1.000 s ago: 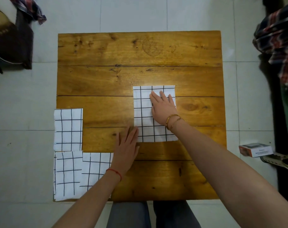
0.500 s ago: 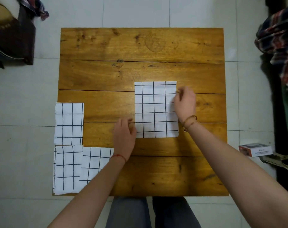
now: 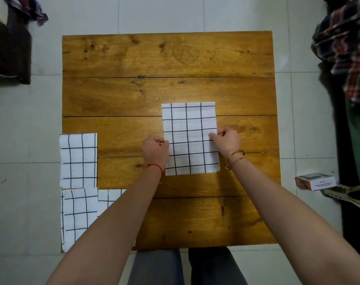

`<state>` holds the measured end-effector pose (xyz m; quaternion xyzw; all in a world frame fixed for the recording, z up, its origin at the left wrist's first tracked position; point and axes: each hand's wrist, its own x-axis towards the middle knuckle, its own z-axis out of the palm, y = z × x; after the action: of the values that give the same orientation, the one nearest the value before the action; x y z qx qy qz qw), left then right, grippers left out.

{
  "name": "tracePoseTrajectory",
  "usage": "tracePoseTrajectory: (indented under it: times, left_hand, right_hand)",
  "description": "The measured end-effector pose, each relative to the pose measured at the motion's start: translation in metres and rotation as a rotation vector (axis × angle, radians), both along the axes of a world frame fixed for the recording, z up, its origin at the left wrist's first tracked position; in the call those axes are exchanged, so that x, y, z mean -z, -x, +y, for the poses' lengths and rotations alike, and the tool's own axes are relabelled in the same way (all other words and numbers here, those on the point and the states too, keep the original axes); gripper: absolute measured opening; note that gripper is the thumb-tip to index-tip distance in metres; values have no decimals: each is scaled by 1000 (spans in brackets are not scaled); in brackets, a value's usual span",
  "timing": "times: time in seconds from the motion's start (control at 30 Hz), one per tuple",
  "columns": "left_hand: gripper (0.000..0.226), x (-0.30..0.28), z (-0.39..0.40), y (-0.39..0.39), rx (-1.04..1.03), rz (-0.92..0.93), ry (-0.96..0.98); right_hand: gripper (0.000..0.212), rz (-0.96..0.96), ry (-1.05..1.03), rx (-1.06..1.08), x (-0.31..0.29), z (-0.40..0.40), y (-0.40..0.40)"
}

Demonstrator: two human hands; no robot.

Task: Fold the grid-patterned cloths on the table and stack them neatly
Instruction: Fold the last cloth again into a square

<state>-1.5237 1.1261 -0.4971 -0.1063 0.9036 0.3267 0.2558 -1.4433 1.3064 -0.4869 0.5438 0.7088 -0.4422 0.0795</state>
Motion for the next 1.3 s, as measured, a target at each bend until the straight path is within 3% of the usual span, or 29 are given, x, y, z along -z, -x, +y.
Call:
tracePoseTrajectory:
  times: [0.1, 0.33, 0.47, 0.6, 0.73, 0.83, 0.93, 1.03, 1.1, 1.2, 1.3]
  left_hand:
    - [7, -14, 1, 1, -67, -18, -121]
    - [26, -50, -15, 5, -167, -93, -426]
    - [39, -66, -30, 10, -60, -90, -547]
    - [44, -82, -41, 10, 167, -37, -506]
    - [31, -99, -46, 13, 461, 211, -187]
    - [16, -111, -48, 16, 569, 297, -140]
    - [11, -116, -46, 21, 538, 237, -207]
    - [19, -107, -38, 26, 450, 6, -305]
    - [22, -92, -29, 27, 373, -105, -344]
    - [31, -64, -19, 23, 347, -175, -306]
    - [51, -41, -17, 16, 402, -101, -186]
  right_hand:
    - [25, 55, 27, 38, -5, -2, -2]
    - [13, 265, 260, 154, -21, 1, -18]
    - [30, 456, 306, 148, -42, 2, -26]
    - [44, 556, 272, -53, -61, 5, -35]
    - [27, 438, 45, -386, -78, 6, -41]
    - [11, 364, -140, -538, -85, 8, -45]
    - [11, 346, -28, -506, -93, 13, -42]
    - [29, 281, 80, -438, -88, 17, -33]
    - [28, 240, 103, -383, -76, 18, -25]
    - [16, 124, 11, -334, -53, 16, -15]
    - [25, 66, -92, -320, -33, 13, -12]
